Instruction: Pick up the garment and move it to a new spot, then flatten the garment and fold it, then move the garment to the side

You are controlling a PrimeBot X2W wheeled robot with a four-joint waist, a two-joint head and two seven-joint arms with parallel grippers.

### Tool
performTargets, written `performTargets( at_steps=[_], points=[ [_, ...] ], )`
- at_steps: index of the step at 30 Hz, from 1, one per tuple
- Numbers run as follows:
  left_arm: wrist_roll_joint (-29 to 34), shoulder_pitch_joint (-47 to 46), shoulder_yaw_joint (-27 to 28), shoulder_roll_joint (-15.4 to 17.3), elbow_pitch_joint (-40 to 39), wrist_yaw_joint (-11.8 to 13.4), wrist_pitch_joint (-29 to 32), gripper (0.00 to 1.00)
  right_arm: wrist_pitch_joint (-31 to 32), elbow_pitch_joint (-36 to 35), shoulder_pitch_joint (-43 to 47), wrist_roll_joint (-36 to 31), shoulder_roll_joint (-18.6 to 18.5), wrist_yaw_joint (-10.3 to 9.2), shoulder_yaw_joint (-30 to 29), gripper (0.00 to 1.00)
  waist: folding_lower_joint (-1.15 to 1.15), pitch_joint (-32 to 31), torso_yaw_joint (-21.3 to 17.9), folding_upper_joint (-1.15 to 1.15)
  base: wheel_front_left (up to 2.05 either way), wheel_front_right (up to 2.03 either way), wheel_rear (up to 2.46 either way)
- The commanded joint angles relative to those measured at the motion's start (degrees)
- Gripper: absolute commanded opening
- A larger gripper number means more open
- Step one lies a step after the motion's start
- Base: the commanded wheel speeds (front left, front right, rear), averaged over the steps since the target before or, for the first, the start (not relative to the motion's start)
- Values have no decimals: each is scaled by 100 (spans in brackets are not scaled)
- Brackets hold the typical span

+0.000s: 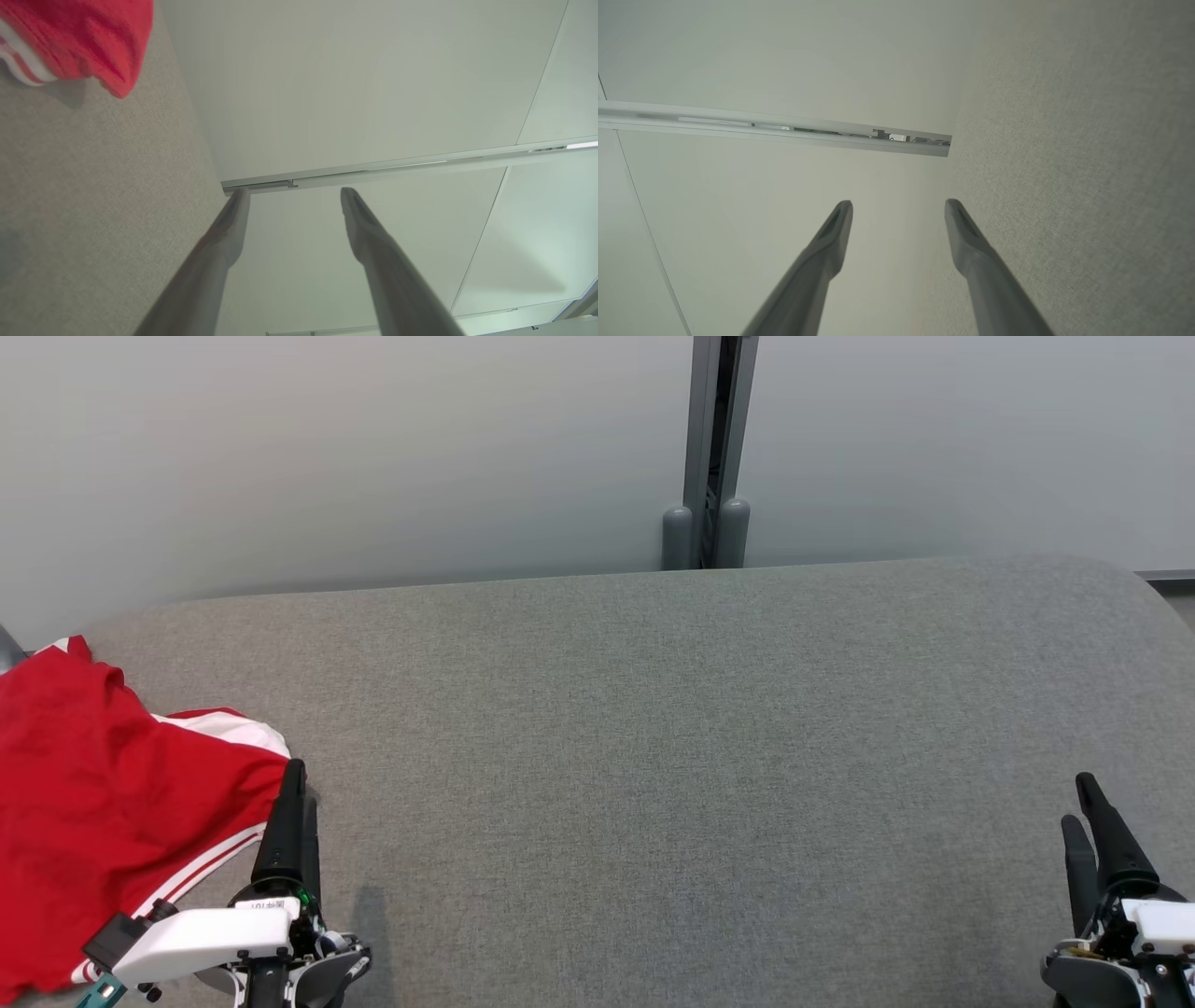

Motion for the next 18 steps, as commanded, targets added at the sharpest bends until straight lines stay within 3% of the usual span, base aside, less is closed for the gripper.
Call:
performTargets(
  at_steps=[1,8,9,18],
  points=[
    [102,-75,46,24,-145,-22,-34,100,-77,-106,-186,-96,-76,4,-7,100,0,-2,-1,0,0,0,0],
    [430,3,85,29,-244,-26,-151,100,-296,-229,-325,-778,-84,5,20,100,0,-17,5,0,0,0,0],
    [1216,41,384,34,-400,-30,-287,100,-556,-587,-434,-1977,-93,6,118,100,0,-21,38,0,0,0,0],
    [2220,19,505,37,-830,177,-399,100,-768,-1102,-536,-3360,-100,7,429,100,0,-1,61,0,0,0,0]
  ],
)
